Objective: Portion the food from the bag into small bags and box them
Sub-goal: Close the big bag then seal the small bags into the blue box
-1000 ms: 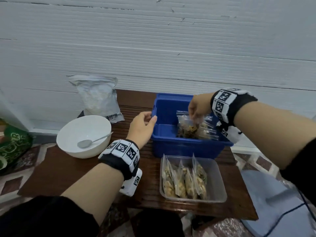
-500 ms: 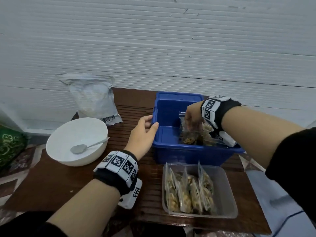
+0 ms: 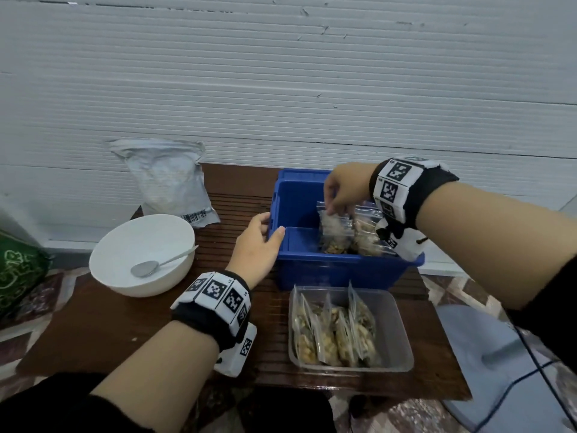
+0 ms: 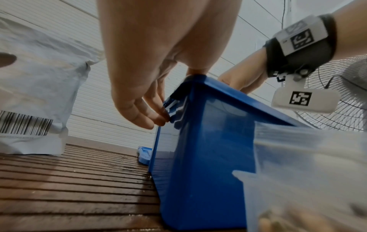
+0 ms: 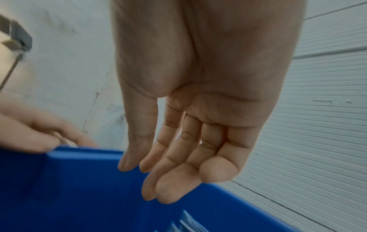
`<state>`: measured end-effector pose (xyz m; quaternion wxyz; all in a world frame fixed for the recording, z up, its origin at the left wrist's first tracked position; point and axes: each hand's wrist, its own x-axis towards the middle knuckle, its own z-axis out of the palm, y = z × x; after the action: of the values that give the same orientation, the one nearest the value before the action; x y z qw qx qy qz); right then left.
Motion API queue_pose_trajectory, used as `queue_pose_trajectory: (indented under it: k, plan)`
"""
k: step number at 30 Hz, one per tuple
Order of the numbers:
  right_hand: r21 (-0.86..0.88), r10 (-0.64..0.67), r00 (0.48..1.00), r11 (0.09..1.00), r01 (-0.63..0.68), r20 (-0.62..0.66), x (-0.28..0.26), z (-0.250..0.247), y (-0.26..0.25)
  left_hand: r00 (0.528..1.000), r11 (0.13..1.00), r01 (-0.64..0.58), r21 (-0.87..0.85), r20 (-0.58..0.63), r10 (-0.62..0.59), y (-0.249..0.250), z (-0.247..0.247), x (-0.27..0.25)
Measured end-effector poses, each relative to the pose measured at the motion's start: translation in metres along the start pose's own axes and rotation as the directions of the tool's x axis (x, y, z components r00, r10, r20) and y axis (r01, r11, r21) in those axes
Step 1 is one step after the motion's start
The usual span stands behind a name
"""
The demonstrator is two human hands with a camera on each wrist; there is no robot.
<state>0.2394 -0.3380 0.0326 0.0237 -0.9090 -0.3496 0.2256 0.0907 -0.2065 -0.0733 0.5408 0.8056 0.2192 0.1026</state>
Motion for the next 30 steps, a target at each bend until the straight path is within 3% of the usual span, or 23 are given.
queue_pose_trajectory:
  k: [7, 10, 13, 17, 20, 25, 30]
  plan:
    - [0.112, -0.071, 0.997, 0.991, 0.069, 0.012, -0.073, 0.040, -0.016, 1.000, 1.000, 0.002, 0.027, 0.022, -0.002, 0.005, 0.002, -0.027]
    - [0.052, -0.026, 0.999, 0.998, 0.024, 0.032, -0.102, 0.072, -0.016, 0.999, 0.999, -0.003, 0.042, 0.035, 0.002, 0.008, 0.002, -0.040]
    - [0.030, 0.083, 0.993, 0.996, -0.081, -0.084, -0.118, 0.109, -0.008, 0.999, 0.999, -0.017, 0.046, 0.042, 0.016, 0.011, 0.003, -0.053]
    - [0.169, 0.277, 0.932, 0.956, -0.242, -0.235, -0.129, 0.144, -0.003, 0.998, 0.999, -0.029, 0.039, 0.051, 0.027, 0.011, 0.006, -0.067]
    - [0.243, 0.354, 0.897, 0.925, -0.293, -0.265, -0.128, 0.160, -0.005, 0.997, 0.998, -0.036, 0.041, 0.063, 0.033, 0.010, 0.009, -0.073]
    - [0.366, 0.401, 0.860, 0.887, -0.280, -0.316, -0.128, 0.170, -0.004, 0.998, 0.995, -0.025, 0.096, 0.051, 0.020, 0.002, 0.014, -0.076]
    - [0.353, 0.353, 0.793, 0.917, -0.187, -0.496, -0.140, 0.161, -0.006, 0.994, 0.953, -0.006, 0.304, -0.102, 0.038, 0.011, 0.019, -0.087]
